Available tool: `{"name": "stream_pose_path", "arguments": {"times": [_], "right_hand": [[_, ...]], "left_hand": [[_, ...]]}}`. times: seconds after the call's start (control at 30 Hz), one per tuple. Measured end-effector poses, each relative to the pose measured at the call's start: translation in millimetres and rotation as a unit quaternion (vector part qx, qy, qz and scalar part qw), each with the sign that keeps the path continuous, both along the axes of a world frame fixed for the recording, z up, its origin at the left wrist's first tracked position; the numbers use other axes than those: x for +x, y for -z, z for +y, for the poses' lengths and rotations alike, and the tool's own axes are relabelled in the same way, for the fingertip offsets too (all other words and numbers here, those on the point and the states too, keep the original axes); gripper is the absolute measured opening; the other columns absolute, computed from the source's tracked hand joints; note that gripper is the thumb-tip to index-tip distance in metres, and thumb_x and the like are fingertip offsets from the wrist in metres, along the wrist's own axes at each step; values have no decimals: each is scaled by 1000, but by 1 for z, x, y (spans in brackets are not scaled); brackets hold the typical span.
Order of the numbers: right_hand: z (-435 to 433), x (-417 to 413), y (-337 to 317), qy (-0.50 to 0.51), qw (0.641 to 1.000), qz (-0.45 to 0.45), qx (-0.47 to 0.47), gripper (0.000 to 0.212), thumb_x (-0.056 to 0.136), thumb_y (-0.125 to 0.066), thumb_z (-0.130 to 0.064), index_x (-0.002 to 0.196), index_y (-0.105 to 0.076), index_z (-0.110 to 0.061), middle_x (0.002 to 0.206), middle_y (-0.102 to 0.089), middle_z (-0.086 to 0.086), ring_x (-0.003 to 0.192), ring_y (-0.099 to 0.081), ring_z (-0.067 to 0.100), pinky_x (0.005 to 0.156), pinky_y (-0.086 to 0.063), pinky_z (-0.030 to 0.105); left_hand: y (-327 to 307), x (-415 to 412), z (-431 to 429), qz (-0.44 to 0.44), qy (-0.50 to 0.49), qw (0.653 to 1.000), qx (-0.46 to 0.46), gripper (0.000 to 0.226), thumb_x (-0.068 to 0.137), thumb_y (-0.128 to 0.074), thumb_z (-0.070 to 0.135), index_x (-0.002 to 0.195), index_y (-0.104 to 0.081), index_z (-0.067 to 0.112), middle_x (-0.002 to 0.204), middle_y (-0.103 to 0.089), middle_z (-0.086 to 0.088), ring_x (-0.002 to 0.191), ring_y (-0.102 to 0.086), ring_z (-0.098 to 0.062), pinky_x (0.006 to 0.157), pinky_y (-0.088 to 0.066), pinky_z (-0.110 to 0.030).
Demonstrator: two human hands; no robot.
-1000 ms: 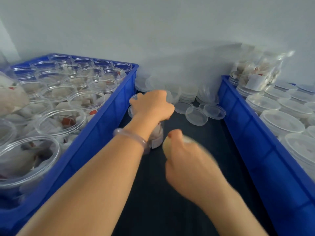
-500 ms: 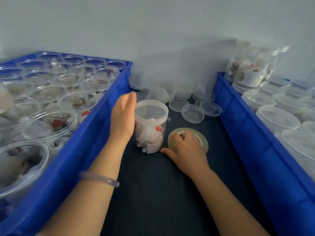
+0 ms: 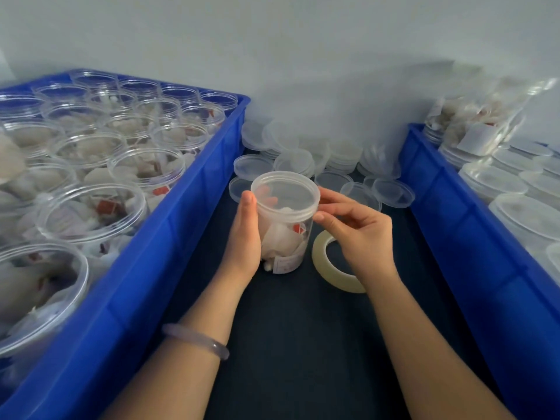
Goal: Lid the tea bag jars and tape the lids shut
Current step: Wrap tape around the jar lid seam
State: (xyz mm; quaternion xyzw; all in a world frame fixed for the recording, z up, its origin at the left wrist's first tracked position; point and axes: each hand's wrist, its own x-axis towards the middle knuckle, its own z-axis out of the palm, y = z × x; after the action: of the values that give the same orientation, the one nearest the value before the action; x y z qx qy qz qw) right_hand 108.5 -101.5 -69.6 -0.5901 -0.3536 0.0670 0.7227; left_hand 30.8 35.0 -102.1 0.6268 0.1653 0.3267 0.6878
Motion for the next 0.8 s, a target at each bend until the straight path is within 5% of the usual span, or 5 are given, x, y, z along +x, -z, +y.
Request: {"name": "stream_pose_path", "arguments": {"times": [0.1, 0.27, 0.5, 0.73, 0.8], "right_hand": [[-3, -3, 3, 1, 1000, -23, -7, 20, 80, -60, 17, 96, -66, 7, 113, -66, 9, 99, -68, 11, 85, -53, 23], [-8, 2, -1, -75, 997, 25, 1, 28, 81, -51, 25, 78, -63, 0, 116, -64, 18, 109, -65, 24, 91, -53, 34], [-1, 20, -4, -65, 997, 31, -28, 17, 77, -65, 15, 74, -68, -1, 92, -72, 0, 91, -69, 13, 79, -52, 21], [12, 27, 2, 2, 987, 53, -151, 22, 80, -66, 8, 86, -71, -13, 74, -74, -5, 71, -69, 7, 64, -55, 22], [13, 24, -3, 35, 991, 105, -81, 20, 91, -55, 1, 91, -70, -14, 81, -75, -4, 79, -70, 11, 70, -56, 26]], "left_hand": [[5, 4, -2, 0, -30, 999, 10, 83, 81, -16, 69, 131, -54, 15, 122, -64, -3, 117, -57, -13, 104, -43, -35], [6, 7, -5, -4, -89, 996, 23, 70, 84, -11, 63, 114, -61, 24, 102, -68, 10, 100, -58, 7, 78, -42, -2], [5, 5, 1, -29, -59, 997, 51, 77, 89, -6, 62, 116, -61, 16, 114, -67, -6, 111, -59, -10, 87, -43, -6], [0, 1, -20, -12, 15, 998, 61, 56, 89, -11, 53, 101, -61, 31, 101, -68, 11, 98, -62, 5, 83, -46, -10], [0, 0, -20, -17, 16, 998, 51, 57, 92, -10, 58, 102, -60, 32, 102, -67, 11, 99, -62, 5, 82, -46, -9]]}}
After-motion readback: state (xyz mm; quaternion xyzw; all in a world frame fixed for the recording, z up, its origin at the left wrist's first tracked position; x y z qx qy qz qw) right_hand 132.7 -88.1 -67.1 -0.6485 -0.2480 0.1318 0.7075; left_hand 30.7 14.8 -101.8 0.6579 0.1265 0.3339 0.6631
